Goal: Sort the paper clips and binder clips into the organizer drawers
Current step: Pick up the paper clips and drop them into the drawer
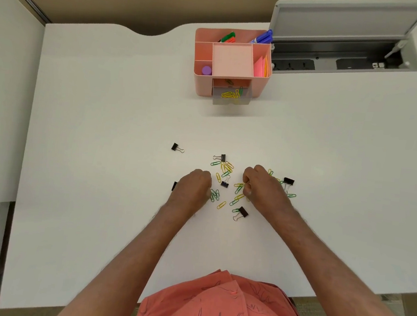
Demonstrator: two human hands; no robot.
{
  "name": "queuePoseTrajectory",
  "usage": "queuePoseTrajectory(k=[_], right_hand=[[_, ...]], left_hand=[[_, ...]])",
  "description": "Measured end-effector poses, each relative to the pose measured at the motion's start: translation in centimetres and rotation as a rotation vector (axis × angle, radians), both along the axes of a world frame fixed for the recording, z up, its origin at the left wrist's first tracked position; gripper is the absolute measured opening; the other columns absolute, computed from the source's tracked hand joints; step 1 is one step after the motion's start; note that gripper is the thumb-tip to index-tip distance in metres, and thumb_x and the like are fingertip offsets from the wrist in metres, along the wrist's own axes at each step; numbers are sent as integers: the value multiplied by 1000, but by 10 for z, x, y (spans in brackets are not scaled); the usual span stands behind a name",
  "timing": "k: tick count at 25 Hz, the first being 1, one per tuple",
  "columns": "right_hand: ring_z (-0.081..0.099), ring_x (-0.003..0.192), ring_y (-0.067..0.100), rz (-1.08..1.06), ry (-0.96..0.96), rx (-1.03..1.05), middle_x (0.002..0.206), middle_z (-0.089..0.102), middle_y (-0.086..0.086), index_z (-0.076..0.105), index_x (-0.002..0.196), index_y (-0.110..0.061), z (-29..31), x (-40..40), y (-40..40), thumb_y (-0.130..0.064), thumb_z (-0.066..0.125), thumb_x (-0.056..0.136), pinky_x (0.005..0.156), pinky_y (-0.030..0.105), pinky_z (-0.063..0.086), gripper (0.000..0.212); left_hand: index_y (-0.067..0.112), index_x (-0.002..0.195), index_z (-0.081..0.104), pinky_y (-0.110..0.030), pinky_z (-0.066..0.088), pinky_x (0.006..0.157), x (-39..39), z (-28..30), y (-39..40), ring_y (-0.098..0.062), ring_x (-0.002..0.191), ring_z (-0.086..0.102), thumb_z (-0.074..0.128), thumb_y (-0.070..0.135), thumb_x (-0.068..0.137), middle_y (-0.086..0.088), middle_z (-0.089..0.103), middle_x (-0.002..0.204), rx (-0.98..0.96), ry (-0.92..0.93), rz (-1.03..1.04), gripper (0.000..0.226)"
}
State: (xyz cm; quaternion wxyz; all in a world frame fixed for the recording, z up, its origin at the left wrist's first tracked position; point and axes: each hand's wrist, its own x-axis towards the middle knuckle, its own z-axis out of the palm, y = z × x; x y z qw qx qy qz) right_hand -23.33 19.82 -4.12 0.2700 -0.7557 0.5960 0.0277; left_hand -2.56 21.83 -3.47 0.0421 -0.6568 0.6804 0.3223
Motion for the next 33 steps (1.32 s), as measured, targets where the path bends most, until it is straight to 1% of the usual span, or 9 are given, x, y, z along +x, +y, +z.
queuePoseTrajectory(k=[6, 11, 14, 16, 19, 24, 27, 30, 33], right_hand=[[59, 82, 19, 22, -118, 169, 97, 56, -5, 57, 121, -23, 10, -1, 2, -15, 55, 97, 71, 37, 52, 26], [61, 86, 23, 47, 13, 48, 100, 61, 0, 61, 110, -18, 3, 4, 8, -20, 61, 98, 73, 38, 52, 12], [58, 86, 22, 76, 114, 27, 97, 58, 0, 60, 99, -17, 0, 9, 4, -15, 61, 96, 66, 36, 50, 4], [53, 84, 19, 137, 199, -16, 96, 52, -1, 57, 95, -18, -5, 10, 4, -9, 65, 89, 55, 32, 42, 13], [44, 60, 18, 184, 208, -79, 80, 50, -1, 55, 86, -17, -8, 11, 7, -5, 72, 77, 43, 28, 28, 23], [40, 54, 19, 62, 92, -113, 72, 48, -1, 57, 88, -15, -13, 14, 13, -4, 67, 79, 43, 30, 34, 17], [46, 64, 19, -14, 19, -63, 79, 48, -3, 60, 92, -16, -8, 13, 11, -6, 61, 88, 52, 33, 40, 10], [60, 78, 16, -101, -96, 93, 88, 59, -6, 68, 96, -21, 5, 9, -1, -13, 60, 95, 70, 32, 51, 11], [66, 79, 8, -273, -261, 102, 88, 69, -10, 74, 92, -26, 27, 7, -31, -17, 70, 91, 75, 29, 54, 10]], left_hand=[[19, 71, 56, -31, 44, 59, 19, -2, -4, -15, 66, 50, 51, 1, 84, 9, 53, 69, 19, 171, 114, 23], [20, 87, 66, -27, 48, 62, 21, 7, -8, -10, 69, 60, 57, 10, 96, 7, 66, 82, 28, 299, 303, 16], [27, 89, 69, -20, 46, 57, 18, 26, -24, -4, 66, 65, 64, 15, 95, 10, 70, 79, -26, 445, 506, 14], [27, 90, 71, -13, 45, 58, 13, 43, -41, -5, 61, 65, 68, 15, 93, 13, 72, 82, -163, 523, 568, 12], [24, 96, 74, -16, 47, 58, 3, 62, -80, -7, 53, 62, 69, 17, 91, 16, 73, 88, -383, 599, 623, 9], [30, 101, 75, -29, 55, 77, -10, 62, -154, -7, 88, 68, 68, 27, 92, 16, 75, 100, -568, 412, 532, 12], [32, 106, 76, -31, 56, 75, -12, 54, -181, -9, 89, 68, 67, 33, 94, 13, 76, 100, -551, 261, 490, 15], [33, 108, 76, -30, 56, 77, -9, 48, -181, -8, 91, 68, 65, 33, 95, 14, 76, 103, -555, 261, 475, 17], [30, 106, 74, -27, 51, 80, -3, 38, -148, -6, 95, 67, 65, 28, 95, 17, 73, 109, -617, 349, 473, 14]])
